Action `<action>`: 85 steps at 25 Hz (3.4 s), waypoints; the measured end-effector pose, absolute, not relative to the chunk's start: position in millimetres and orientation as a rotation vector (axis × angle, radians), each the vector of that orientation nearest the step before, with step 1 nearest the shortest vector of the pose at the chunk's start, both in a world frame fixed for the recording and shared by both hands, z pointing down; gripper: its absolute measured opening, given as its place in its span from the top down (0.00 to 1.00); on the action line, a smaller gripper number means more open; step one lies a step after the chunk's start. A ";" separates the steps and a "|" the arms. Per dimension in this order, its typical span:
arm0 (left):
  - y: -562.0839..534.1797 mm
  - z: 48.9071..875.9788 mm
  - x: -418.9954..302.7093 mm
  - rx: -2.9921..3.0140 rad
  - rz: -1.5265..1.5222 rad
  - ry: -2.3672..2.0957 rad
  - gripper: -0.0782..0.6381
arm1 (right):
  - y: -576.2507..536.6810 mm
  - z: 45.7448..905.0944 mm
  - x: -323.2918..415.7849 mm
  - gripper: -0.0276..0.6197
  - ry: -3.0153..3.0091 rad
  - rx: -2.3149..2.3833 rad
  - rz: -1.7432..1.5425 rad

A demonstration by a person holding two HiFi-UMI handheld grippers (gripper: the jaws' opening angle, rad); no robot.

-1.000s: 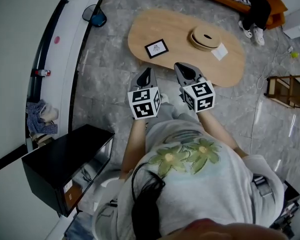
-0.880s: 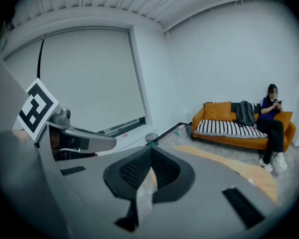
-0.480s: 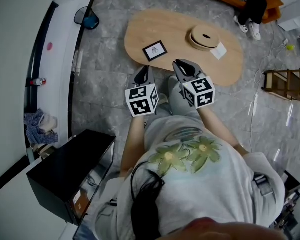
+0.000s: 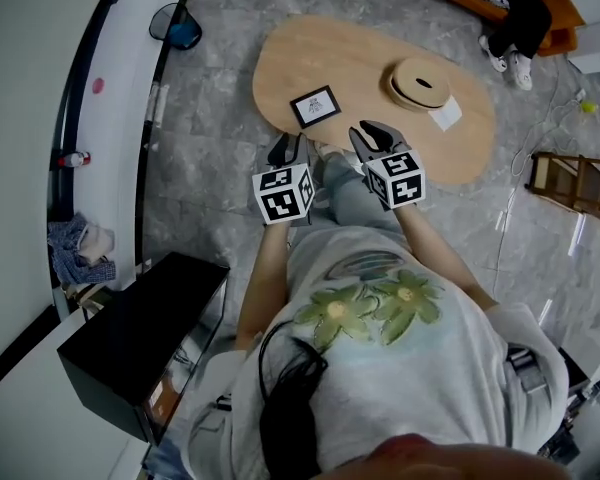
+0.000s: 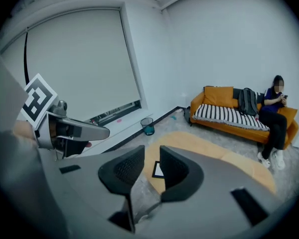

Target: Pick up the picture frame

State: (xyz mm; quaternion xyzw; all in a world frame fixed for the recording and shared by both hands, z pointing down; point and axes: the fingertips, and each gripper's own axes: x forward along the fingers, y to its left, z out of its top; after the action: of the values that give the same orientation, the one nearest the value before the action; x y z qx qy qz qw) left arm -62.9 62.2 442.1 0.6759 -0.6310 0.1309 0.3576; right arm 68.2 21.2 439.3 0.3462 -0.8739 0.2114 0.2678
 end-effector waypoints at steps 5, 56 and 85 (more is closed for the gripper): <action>36.1 470.0 -74.8 1.684 0.340 -1.651 0.73 | -8.3 462.5 65.5 0.80 -2.325 0.887 0.593; -32.5 725.4 -92.1 1.379 0.459 -1.537 0.67 | -97.8 725.6 37.5 0.78 -2.081 0.629 0.755; -31.0 815.1 -88.2 1.337 0.527 -1.453 0.67 | -94.0 825.1 49.1 0.77 -1.933 0.582 0.751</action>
State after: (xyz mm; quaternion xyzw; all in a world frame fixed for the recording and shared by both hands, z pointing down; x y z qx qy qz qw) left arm -88.2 -31.0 815.1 0.5579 -0.6065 0.2200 0.5220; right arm 49.1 -94.0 825.1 0.2381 -0.7902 0.3069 0.4741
